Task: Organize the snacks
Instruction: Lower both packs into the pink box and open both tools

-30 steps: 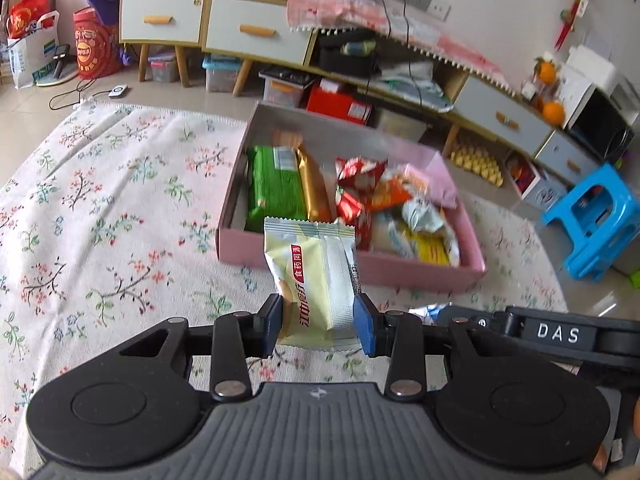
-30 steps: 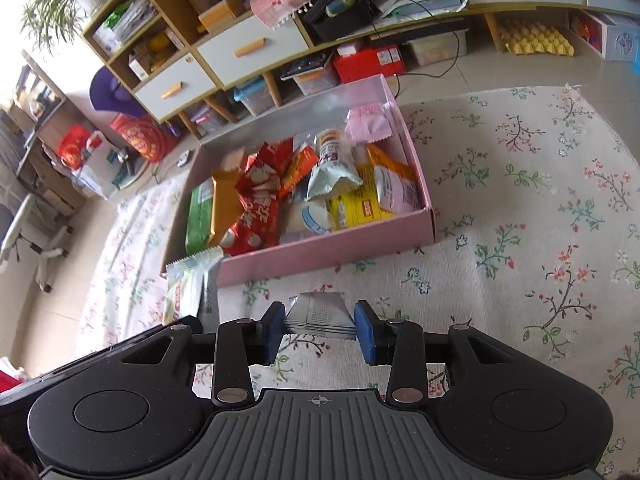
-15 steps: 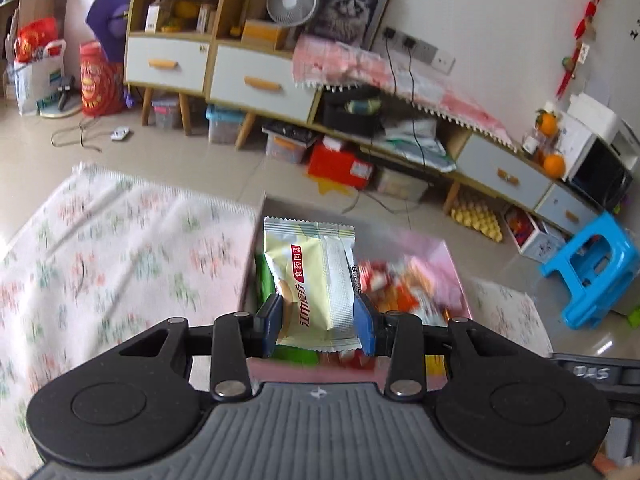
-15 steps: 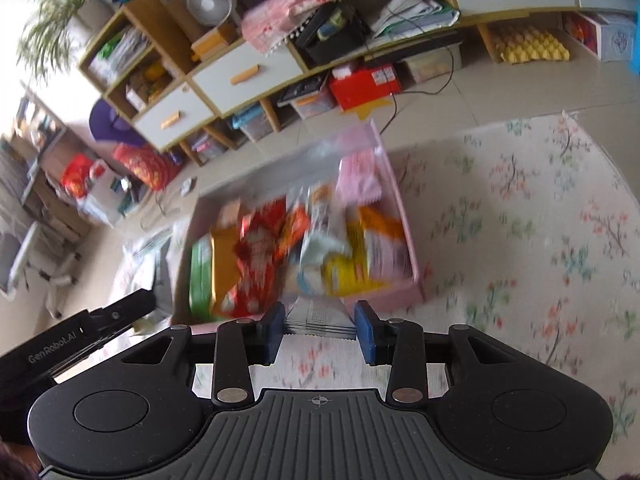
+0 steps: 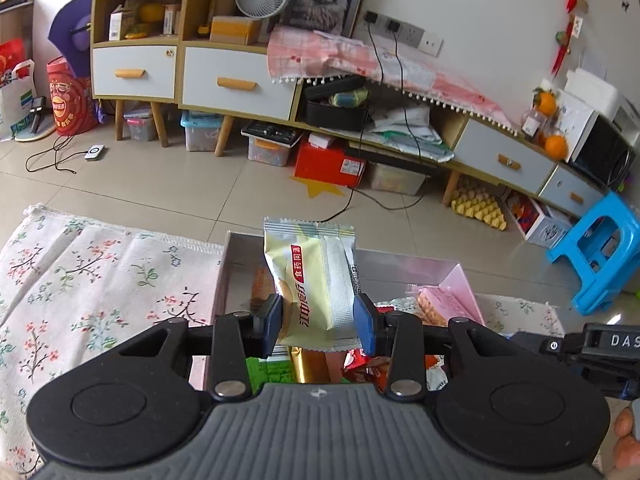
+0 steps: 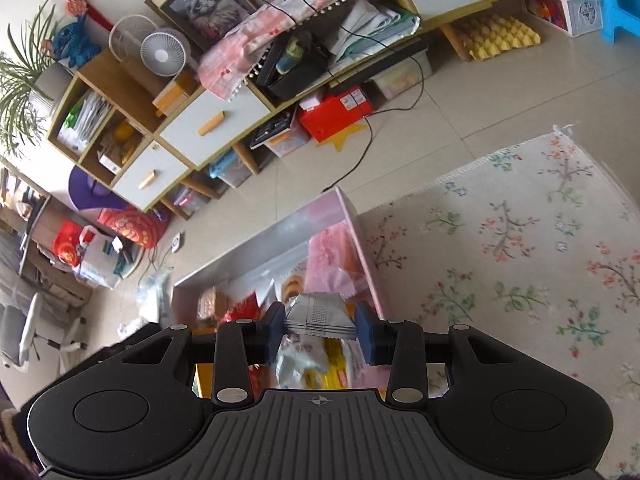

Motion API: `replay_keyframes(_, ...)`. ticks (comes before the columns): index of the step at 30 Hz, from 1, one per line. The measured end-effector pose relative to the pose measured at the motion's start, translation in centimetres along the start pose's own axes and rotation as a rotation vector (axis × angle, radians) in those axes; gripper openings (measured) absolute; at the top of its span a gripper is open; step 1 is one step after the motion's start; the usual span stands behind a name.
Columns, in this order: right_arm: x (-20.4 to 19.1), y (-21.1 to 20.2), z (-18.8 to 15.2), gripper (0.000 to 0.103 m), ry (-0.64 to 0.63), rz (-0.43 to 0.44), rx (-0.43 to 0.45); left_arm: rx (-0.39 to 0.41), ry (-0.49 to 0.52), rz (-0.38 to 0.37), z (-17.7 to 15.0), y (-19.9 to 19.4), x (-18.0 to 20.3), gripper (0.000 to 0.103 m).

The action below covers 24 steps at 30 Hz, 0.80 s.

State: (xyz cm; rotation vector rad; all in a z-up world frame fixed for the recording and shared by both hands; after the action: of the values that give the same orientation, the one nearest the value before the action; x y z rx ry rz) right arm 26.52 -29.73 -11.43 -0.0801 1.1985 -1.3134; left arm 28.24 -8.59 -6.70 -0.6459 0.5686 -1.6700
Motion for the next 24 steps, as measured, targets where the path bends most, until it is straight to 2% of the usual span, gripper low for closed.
replay_keyframes(4,-1.3,1.3,-0.2,0.037,-0.026,0.016,-0.001,-0.011,0.003,-0.003,-0.1,0.5,0.1,0.036)
replay_keyframes(6,-2.1,1.8,-0.5,0.039,-0.014,0.07,0.008,-0.002,-0.006,-0.006,0.1,0.5,0.0,0.034)
replay_keyframes(9,-3.5,2.3,-1.0,0.044,-0.016,0.137,0.026,0.001,-0.008,-0.017,0.2,0.4,-0.2,0.04)
replay_keyframes(11,-4.3,2.6,-1.3,0.049,-0.068,0.116,0.017,0.004,0.005,-0.003,0.3,0.3,-0.4,0.04)
replay_keyframes(13,-4.6,2.8,-1.7,0.05,-0.098,0.084,0.001,-0.003,0.004,-0.003,0.4,0.2,-0.5,0.039)
replay_keyframes(20,-5.3,1.2,-1.7,0.051,-0.064,0.074,-0.004,0.0,0.003,0.006,0.6,-1.2,-0.6,0.04)
replay_keyframes(22,-5.7,0.7,-2.2,0.051,-0.08,0.045,-0.018,0.001,0.014,0.028,0.4,-1.8,-0.5,0.042)
replay_keyframes(24,-6.0,0.2,-3.0,0.057,-0.103,0.019,-0.03,-0.008,0.033,0.088,0.1,-2.3,-0.7,0.045)
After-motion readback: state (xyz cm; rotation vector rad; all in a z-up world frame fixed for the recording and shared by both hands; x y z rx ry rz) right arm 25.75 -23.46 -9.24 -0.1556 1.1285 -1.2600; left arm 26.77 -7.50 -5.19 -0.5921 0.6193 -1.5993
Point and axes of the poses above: each gripper's, at about its wrist camera, not at the fingertips, and y roughly the way its jaws point, x to its right, z to its top, the point moved 7 cm from there along y, roughly the way its jaws point, and after that the axes turned 4 degrees about z, right-handed, at the moved point
